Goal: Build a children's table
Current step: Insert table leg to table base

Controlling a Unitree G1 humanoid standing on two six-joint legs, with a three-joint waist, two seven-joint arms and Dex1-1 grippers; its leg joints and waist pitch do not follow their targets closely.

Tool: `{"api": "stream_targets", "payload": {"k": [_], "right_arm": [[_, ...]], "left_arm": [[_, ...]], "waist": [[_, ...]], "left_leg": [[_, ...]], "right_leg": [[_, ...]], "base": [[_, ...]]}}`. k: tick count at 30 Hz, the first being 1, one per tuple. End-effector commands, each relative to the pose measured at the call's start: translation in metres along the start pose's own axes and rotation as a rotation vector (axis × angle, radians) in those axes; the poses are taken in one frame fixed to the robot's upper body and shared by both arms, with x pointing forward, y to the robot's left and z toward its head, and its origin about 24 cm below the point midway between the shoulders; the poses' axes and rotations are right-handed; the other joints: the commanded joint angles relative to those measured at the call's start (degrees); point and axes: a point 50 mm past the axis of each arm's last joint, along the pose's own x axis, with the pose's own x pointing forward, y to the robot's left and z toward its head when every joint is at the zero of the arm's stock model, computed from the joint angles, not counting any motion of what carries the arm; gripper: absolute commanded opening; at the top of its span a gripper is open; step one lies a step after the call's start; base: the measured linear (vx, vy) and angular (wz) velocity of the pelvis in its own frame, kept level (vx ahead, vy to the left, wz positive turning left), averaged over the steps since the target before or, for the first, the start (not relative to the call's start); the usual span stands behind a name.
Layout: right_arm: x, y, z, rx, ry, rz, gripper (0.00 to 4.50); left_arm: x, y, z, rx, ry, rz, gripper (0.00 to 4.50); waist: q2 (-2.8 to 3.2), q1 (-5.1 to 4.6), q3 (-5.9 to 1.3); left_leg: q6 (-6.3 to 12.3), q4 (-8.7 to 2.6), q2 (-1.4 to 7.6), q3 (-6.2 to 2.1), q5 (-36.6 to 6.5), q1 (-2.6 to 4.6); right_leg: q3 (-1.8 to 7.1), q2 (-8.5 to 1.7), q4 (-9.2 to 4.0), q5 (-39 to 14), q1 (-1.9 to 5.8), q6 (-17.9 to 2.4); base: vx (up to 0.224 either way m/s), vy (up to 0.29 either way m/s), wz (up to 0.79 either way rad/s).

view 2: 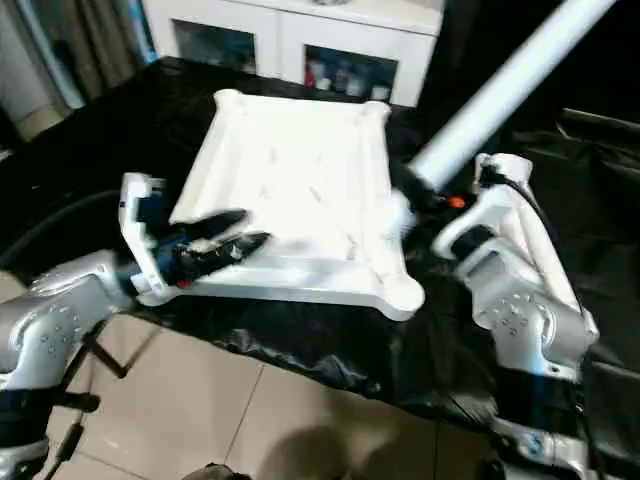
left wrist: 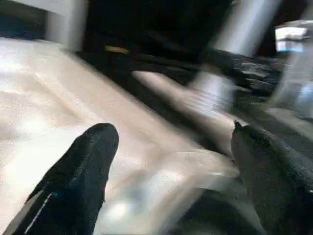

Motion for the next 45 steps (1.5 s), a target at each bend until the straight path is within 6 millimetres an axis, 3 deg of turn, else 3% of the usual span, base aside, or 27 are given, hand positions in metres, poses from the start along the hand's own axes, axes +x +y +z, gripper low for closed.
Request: {"api": "stream_targets", "payload": {"k": [1, 8, 17, 18, 19, 20, 21, 22, 23, 24, 25, 26, 27, 28, 29, 30, 31, 32, 33, 34, 35, 36, 38, 39, 41, 42, 45], "right_arm": [[0.001, 0.01, 0.0, -0.045, 0.002, 0.011, 1.86], [-0.006, 0.026, -0.011, -0.088, -0.053, -0.032, 1.86], [-0.007, 0.036, -0.023, -0.147, -0.051, -0.063, 1.86], [-0.008, 0.036, -0.023, -0.141, -0.05, -0.066, 1.86], [-0.01, 0.037, -0.028, -0.118, -0.048, -0.081, 1.86], [-0.011, 0.037, -0.028, -0.115, -0.048, -0.084, 1.86], [-0.012, 0.037, -0.03, -0.113, -0.048, -0.088, 1.86], [-0.012, 0.038, -0.03, -0.113, -0.048, -0.09, 1.86], [-0.013, 0.038, -0.031, -0.112, -0.051, -0.102, 1.86], [-0.014, 0.039, -0.032, -0.113, -0.053, -0.11, 1.86], [-0.014, 0.039, -0.032, -0.113, -0.053, -0.11, 1.86], [-0.014, 0.04, -0.033, -0.11, -0.057, -0.12, 1.86], [-0.014, 0.04, -0.033, -0.103, -0.06, -0.128, 1.86], [-0.015, 0.04, -0.033, -0.099, -0.062, -0.132, 1.86], [-0.014, 0.041, -0.033, -0.099, -0.064, -0.133, 1.86], [-0.014, 0.042, -0.033, -0.101, -0.066, -0.13, 1.86], [-0.014, 0.042, -0.033, -0.104, -0.067, -0.126, 1.86], [-0.011, 0.043, -0.03, -0.109, -0.064, -0.098, 1.86], [-0.01, 0.044, -0.029, -0.103, -0.064, -0.085, 1.86], [-0.009, 0.044, -0.028, -0.095, -0.064, -0.072, 1.86], [-0.006, 0.045, -0.025, -0.084, -0.051, -0.025, 1.86], [-0.004, 0.046, -0.024, -0.08, -0.04, 0.008, 1.86], [0.0, 0.048, -0.021, -0.063, 0.0, 0.087, 1.86], [0.002, 0.05, -0.02, -0.057, 0.027, 0.149, 1.86], [0.004, 0.052, -0.018, -0.033, 0.073, 0.252, 1.86], [0.003, 0.054, -0.015, -0.024, 0.09, 0.338, 1.86], [-0.001, 0.056, -0.005, 0.056, 0.131, 0.578, 1.86]], "left_arm": [[-0.003, 0.008, 0.004, 0.054, -0.017, 0.111, 4.16], [-0.003, 0.014, 0.015, 0.193, -0.113, 0.383, 4.16], [0.006, 0.01, 0.01, 0.219, -0.155, 0.401, 4.16], [0.007, 0.01, 0.01, 0.221, -0.154, 0.406, 4.16], [0.008, 0.012, 0.011, 0.241, -0.149, 0.424, 4.16], [0.008, 0.012, 0.011, 0.243, -0.146, 0.427, 4.16], [0.008, 0.013, 0.011, 0.244, -0.145, 0.432, 4.16], [0.008, 0.013, 0.011, 0.239, -0.143, 0.437, 4.16], [0.009, 0.013, 0.011, 0.25, -0.127, 0.444, 4.16], [0.01, 0.013, 0.01, 0.261, -0.112, 0.445, 4.16], [0.01, 0.013, 0.01, 0.261, -0.112, 0.445, 4.16], [0.01, 0.013, 0.009, 0.284, -0.11, 0.453, 4.16], [0.01, 0.014, 0.009, 0.283, -0.121, 0.461, 4.16], [0.011, 0.015, 0.009, 0.271, -0.126, 0.467, 4.16], [0.011, 0.015, 0.009, 0.256, -0.129, 0.469, 4.16], [0.012, 0.015, 0.009, 0.24, -0.133, 0.465, 4.16], [0.012, 0.015, 0.009, 0.233, -0.135, 0.462, 4.16], [0.014, 0.012, 0.011, 0.254, -0.135, 0.431, 4.16], [0.014, 0.011, 0.012, 0.258, -0.141, 0.423, 4.16], [0.015, 0.01, 0.013, 0.259, -0.149, 0.417, 4.16], [0.015, 0.009, 0.015, 0.227, -0.161, 0.397, 4.16], [0.016, 0.008, 0.014, 0.194, -0.156, 0.373, 4.16], [0.019, 0.006, 0.015, 0.151, -0.173, 0.331, 4.16], [0.02, 0.004, 0.017, 0.123, -0.185, 0.304, 4.16], [0.023, 0.001, 0.021, 0.082, -0.21, 0.257, 4.16], [0.027, -0.002, 0.025, 0.012, -0.23, 0.207, 4.16], [0.037, -0.018, 0.032, -0.096, -0.209, -0.042, 4.33]], "waist": [[0.26, 0.21, -3.94], [0.43, 0.27, -3.82], [0.54, 0.28, -3.84], [1.13, 0.5, -4.17], [-0.3, 1.49, -3.81], [-0.42, 2.19, -3.78], [-0.6, 3.1, -3.78], [-0.88, 4.89, -3.38], [-0.79, 5.82, -3.57], [-0.66, 5.52, -3.51], [-0.23, 4.64, -3.73], [2.18, 2.81, -4.96], [3.49, 1.08, -5.66], [2.41, 0.46, -5.47], [4.24, 0.77, -5.99], [3.85, -0.17, -6.72], [3.68, -0.69, -6.81], [2.61, -0.48, -7.08], [0.43, -0.4, -7.14], [-1.17, 0.11, -7.16], [-1.56, 2.26, -6.69], [-2.18, 1.8, -5.91], [-1.94, 1.52, -5.37], [-1.42, 1.14, -4.81], [-0.38, 0.92, -4.37], [-0.06, 0.77, -4.19], [-1.65, 0.96, -3.74]], "left_leg": [[-0.31, -4.95, 8.04, -4.06, -1.3, 0.72], [-0.27, -5.15, 8.28, -4.04, -2.27, 1.08], [-1.48, -5.17, 8.0, -4.11, -3.08, 1.0], [-3.89, -3.06, 7.86, -0.91, -4.79, 3.61], [-6.94, -2.33, 6.2, -0.48, -8.19, 2.31], [-7.17, -1.45, 5.83, -0.65, -9.58, 1.83], [-6.42, 0.01, 5.49, -1.18, -10.47, 1.68], [-4.91, 3.83, 4.89, -3.57, -10.75, -0.19], [-4.8, 6.27, 3.89, -6.94, -8.9, -3.37], [-8.02, 3.48, 3.02, -7.57, -5.85, -2.54], [-10.82, -0.17, 2.69, -6.6, -2.33, -1.16], [-12.48, -3.95, 6.16, -6.24, 6.52, 4.42], [-12.94, -5.46, 13.43, -8.2, 16.92, 5.99], [-12.07, -6.91, 14.57, -12.19, 20.83, 3.79], [-7.72, -6.33, 15.79, -12.72, 29.18, 4.37], [-1.7, -4.04, 16.23, -12.78, 40.16, 5.63], [3.71, -3.45, 15.42, -12.89, 44.79, 5.29], [14.26, -2.02, 13.3, -12.91, 48.12, 5.68], [17.94, 0.89, 7.34, -10.16, 43.04, 2.54], [16.08, 2.14, 2.92, -7.18, 35.67, -1.14], [8.29, 1.21, 1.7, -5.68, 16.8, -4.03], [2.34, -0.21, 1.85, -4.99, 6.94, -3.16], [-0.76, -1.57, 2.17, -4.77, 3.69, -2.53], [-2.48, -2.42, 2.8, -4.71, 0.68, -2.1], [-3.81, -3.91, 5.15, -4.63, -3.09, -0.96], [-4.12, -4.25, 5.65, -4.55, -4.78, -0.39], [-5.08, -4.62, 6.44, -3.71, -10.22, 0.96]], "right_leg": [[4.5, -7.12, -3.22, -0.75, 3.04, -14.58], [4.41, -6.65, -3.19, -1.73, 2.36, -14.82], [4.47, -6.65, -3.05, -0.27, 2.48, -13.95], [7.11, -5.86, -5.26, -4.3, 0.34, -12.68], [9.33, -5.45, -5.34, -9.28, 1.37, -11.62], [11.16, -6.25, -5.98, -11.64, 2.04, -11.44], [13.31, -7.81, -6.88, -14.11, 2.62, -11.6], [18.5, -10.96, -8.78, -19.21, 4.45, -13.56], [21.15, -11.13, -8.34, -19.98, 6.32, -14.77], [19.09, -3.9, -6.84, -16.38, 4.58, -13.74], [16.39, 1.15, -5.37, -12.56, 3.19, -10.8], [10.38, 7.24, -0.89, -4.35, -2.62, -2.11], [6.26, 4.22, 2.69, -4.6, -5.09, -0.04], [4.48, 1.98, 5.41, -2.52, -2.75, -0.29], [2.84, 0.52, 5.27, -3.45, -4.43, -1.0], [2.21, -0.26, 5.99, -3.47, -5.41, -1.91], [2.32, -0.83, 5.78, -3.57, -4.97, -1.88], [3.42, -2.36, 4.27, -2.19, -5.25, -3.41], [4.94, -4.14, 0.84, 6.96, -2.27, -6.25], [5.55, -4.32, 0.39, 15.37, 0.78, -5.57], [6.2, -7.32, -1.02, 23.64, 2.98, -2.71], [5.28, -5.4, -1.69, 20.07, 3.02, 0.26], [4.18, -3.51, -2.45, 11.13, 3.21, 1.89], [3.81, -2.71, -3.57, -1.4, 2.94, 3.0], [3.65, -2.45, -4.48, -16.02, 2.21, -0.25], [3.54, -2.41, -4.77, -18.29, 1.78, -1.39], [3.5, -2.68, -4.88, -22.15, 1.13, -5.67]], "base": [[0.0, 0.0, 0.0], [0.0, 0.0, 0.0], [0.0, 0.0, 0.0], [0.0, 0.0, 0.0], [0.001, 0.02, -0.37], [0.002, 0.021, -0.37], [0.01, 0.06, -0.59], [0.019, 0.112, -0.73], [0.019, 0.112, -0.73], [0.008, 0.129, -0.73], [-0.02, 0.13, -0.47], [-0.02, 0.13, -0.47], [-0.018, 0.151, -0.38], [-0.02, 0.107, -0.16], [-0.02, 0.107, -0.16], [0.0, 0.0, 0.0], [-0.008, -0.037, -0.18], [-0.008, -0.037, -0.18], [-0.049, -0.092, -0.28], [-0.089, -0.113, -0.14], [-0.089, -0.113, -0.14], [-0.096, -0.13, -0.01], [-0.063, -0.086, -0.03], [-0.089, -0.063, -0.03], [-0.11, -0.051, 0.0], [-0.079, -0.008, 0.08], [-0.037, 0.002, 0.07]]}}
